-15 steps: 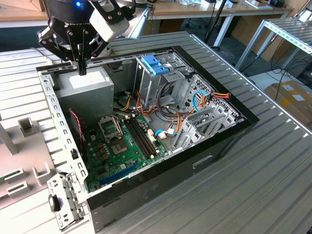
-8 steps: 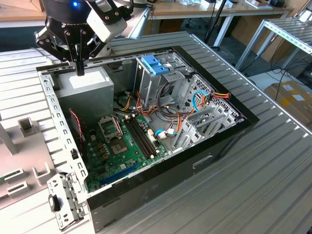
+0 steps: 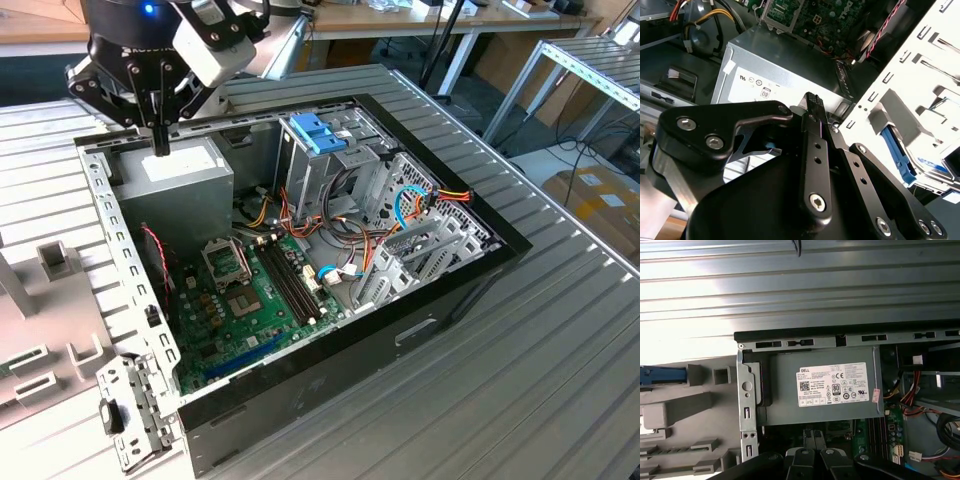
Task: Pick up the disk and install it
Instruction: 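Reach for the disk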
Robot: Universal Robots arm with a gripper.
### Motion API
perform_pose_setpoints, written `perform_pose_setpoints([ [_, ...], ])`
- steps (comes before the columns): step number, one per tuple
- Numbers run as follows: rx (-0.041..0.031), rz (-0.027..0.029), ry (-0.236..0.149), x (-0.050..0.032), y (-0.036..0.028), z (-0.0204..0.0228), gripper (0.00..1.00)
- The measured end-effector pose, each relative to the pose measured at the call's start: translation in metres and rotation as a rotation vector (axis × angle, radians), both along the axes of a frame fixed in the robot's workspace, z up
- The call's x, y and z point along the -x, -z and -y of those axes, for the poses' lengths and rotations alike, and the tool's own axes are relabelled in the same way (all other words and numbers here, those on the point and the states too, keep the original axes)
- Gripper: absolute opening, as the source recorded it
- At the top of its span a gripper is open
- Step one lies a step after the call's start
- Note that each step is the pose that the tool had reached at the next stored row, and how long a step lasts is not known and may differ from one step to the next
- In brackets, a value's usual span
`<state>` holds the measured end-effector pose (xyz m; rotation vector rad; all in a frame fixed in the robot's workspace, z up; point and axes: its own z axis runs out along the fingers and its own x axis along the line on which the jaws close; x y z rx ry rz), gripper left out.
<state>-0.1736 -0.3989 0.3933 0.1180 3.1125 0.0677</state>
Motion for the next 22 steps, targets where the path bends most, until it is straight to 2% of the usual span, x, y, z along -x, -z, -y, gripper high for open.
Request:
perform_pose_setpoints([
  [22,0.0,0.0,0.0,0.0123,0.0,0.0,0.11],
])
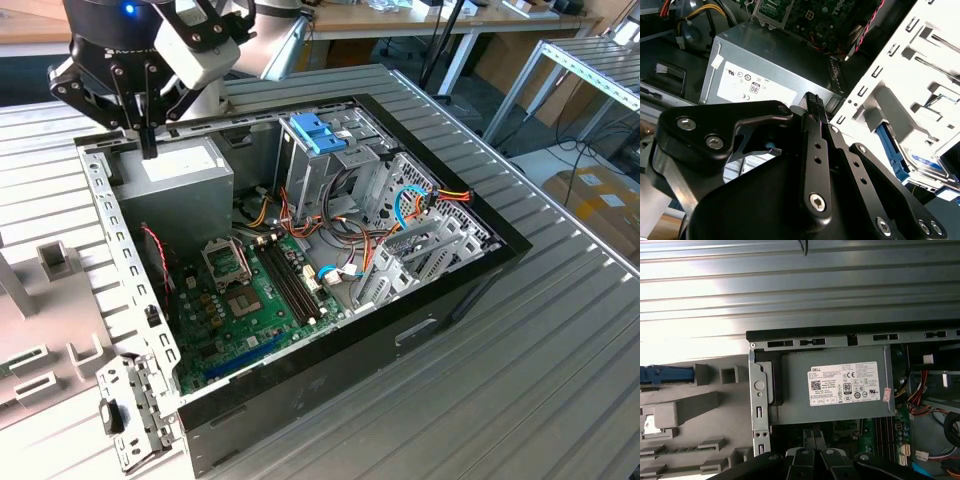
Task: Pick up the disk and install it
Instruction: 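Reach for the disk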
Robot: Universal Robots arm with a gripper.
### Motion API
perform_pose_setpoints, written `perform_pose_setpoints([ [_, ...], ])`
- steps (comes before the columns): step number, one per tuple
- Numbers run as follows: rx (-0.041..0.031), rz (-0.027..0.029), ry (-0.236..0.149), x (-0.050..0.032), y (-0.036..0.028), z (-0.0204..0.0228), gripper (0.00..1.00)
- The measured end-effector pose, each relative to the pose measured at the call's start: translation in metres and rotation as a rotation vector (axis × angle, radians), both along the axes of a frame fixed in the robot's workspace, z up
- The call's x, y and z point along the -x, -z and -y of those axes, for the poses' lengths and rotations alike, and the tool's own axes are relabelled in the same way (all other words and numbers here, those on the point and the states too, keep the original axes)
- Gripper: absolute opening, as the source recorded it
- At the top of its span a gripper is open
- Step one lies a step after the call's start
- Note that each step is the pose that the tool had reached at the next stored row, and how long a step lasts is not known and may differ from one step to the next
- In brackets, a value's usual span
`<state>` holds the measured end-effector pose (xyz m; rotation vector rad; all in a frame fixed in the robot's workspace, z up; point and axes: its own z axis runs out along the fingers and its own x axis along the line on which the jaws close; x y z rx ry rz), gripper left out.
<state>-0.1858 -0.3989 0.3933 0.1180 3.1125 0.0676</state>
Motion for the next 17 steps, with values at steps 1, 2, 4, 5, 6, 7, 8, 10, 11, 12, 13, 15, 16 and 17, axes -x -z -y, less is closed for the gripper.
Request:
perform_pose_setpoints([
  [1,0.0,0.0,0.0,0.0004,0.0,0.0,0.11],
  [2,0.0,0.0,0.0,0.0009,0.0,0.0,0.11],
  [4,0.0,0.0,0.0,0.0024,0.0,0.0,0.11],
  [5,0.0,0.0,0.0,0.0033,0.0,0.0,0.11],
  [6,0.0,0.0,0.0,0.0039,0.0,0.0,0.11],
  [7,0.0,0.0,0.0,0.0041,0.0,0.0,0.11],
  [8,0.0,-0.0001,0.0,0.0044,0.0,0.0,0.11],
  [10,0.0,0.0,0.0,0.0051,0.0,0.0,0.11],
  [11,0.0,0.0,0.0,0.0057,0.0,0.0,0.11],
  [12,0.0,-0.0001,0.0,0.006,0.0,0.0,0.11],
  [13,0.0,0.0,0.0,0.0065,0.0,0.0,0.11],
  [15,0.0,0.0,0.0,0.0076,0.0,0.0,0.11],
  [16,0.0,0.0,0.0,0.0085,0.0,0.0,0.11],
  [17,0.0,0.0,0.0,0.0093,0.0,0.0,0.11],
])
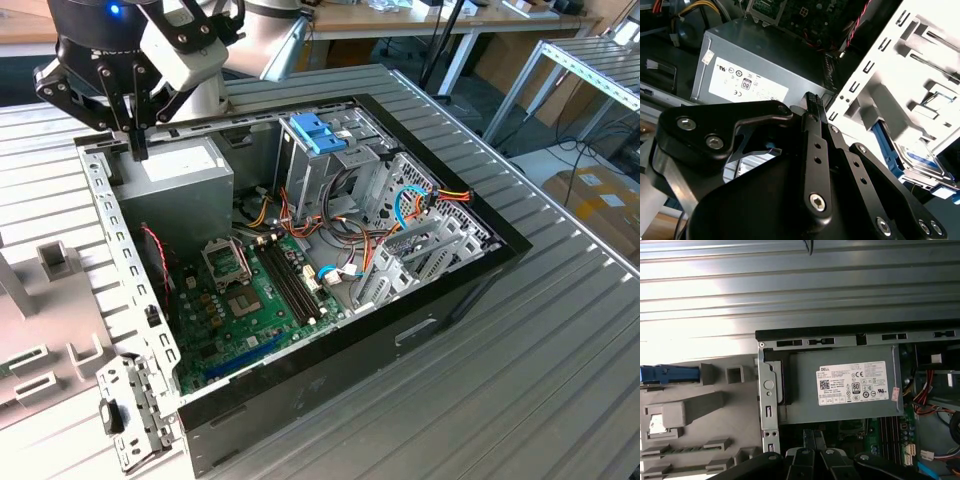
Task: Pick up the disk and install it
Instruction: 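Reach for the disk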
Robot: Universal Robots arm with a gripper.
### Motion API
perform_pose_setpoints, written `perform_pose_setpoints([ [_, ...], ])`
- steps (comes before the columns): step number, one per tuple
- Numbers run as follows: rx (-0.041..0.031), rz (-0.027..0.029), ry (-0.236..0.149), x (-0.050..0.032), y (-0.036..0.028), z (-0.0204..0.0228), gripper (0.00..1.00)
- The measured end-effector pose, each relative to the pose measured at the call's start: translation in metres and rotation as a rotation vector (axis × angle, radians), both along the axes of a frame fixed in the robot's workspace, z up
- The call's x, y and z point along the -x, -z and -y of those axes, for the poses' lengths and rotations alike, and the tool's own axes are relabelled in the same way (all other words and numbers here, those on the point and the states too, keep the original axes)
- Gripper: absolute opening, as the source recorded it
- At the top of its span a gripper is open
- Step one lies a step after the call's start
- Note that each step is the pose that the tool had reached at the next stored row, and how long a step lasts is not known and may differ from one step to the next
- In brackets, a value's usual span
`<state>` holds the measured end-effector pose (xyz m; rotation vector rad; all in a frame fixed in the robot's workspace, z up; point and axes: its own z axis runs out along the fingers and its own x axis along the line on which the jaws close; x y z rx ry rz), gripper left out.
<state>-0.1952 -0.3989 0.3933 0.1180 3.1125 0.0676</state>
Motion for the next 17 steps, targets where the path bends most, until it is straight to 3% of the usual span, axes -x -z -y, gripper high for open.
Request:
perform_pose_setpoints([
  [17,0.0,0.0,0.0,0.0089,0.0,0.0,0.11],
])
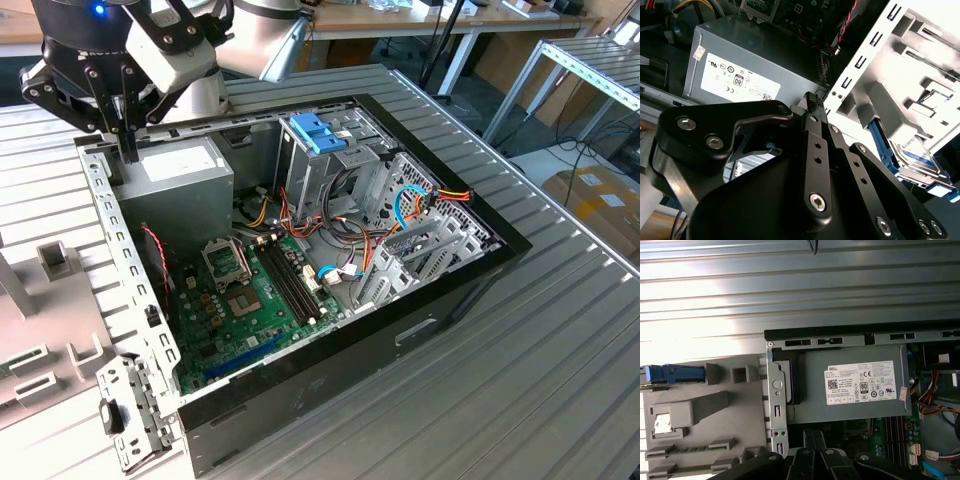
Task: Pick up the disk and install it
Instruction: 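Reach for the disk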
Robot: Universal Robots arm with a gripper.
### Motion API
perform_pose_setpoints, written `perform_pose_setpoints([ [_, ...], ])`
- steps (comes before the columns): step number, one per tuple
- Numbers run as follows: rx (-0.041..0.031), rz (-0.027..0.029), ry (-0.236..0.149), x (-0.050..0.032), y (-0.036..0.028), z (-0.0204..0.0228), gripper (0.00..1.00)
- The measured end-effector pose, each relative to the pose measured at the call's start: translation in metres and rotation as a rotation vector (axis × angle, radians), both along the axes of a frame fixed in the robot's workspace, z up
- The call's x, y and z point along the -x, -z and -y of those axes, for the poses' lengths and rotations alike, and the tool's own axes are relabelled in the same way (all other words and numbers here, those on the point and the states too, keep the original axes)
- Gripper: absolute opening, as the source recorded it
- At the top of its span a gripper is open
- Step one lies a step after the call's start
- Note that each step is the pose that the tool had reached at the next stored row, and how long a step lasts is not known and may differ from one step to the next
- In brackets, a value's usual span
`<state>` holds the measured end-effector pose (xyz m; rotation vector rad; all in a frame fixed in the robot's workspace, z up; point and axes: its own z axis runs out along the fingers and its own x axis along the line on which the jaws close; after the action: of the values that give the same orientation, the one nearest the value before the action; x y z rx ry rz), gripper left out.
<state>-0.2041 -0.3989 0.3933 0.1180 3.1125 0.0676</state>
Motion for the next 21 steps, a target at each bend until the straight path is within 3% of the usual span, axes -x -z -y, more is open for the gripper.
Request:
perform_pose_setpoints([
  [21,0.0,0.0,0.0,0.0095,0.0,0.0,0.11],
])
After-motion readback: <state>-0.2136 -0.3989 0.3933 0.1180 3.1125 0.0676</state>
